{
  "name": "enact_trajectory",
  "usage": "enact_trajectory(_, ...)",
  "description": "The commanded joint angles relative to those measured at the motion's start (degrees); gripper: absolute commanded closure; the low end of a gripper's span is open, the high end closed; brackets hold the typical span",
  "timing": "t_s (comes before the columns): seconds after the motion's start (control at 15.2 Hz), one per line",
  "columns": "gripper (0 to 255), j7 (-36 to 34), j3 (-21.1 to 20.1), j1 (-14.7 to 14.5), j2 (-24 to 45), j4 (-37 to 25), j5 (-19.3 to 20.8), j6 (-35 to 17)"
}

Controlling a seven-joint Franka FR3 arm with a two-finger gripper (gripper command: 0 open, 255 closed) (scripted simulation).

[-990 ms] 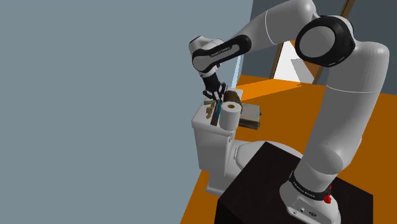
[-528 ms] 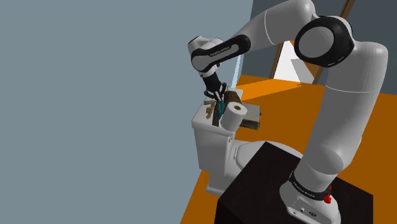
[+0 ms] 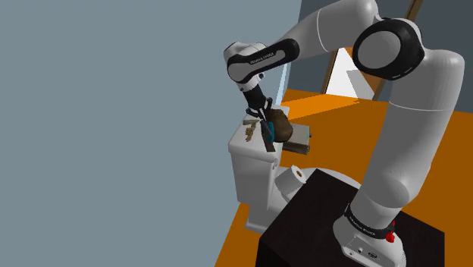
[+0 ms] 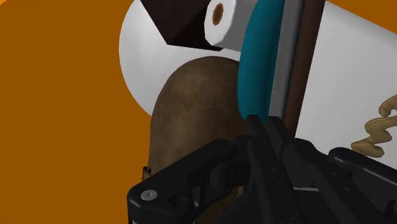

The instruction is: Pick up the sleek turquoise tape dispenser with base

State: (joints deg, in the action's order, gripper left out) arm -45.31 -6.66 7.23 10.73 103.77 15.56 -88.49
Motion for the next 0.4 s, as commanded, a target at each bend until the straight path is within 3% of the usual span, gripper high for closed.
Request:
enact_trajectory(0.0, 255, 0.30, -0.08, -0.18, 2.33, -6.32, -0.25, 1.08)
enact_trajectory(0.33, 255, 0.80, -0.13, -0.22, 1.93, -8.19, -0.28, 3.29)
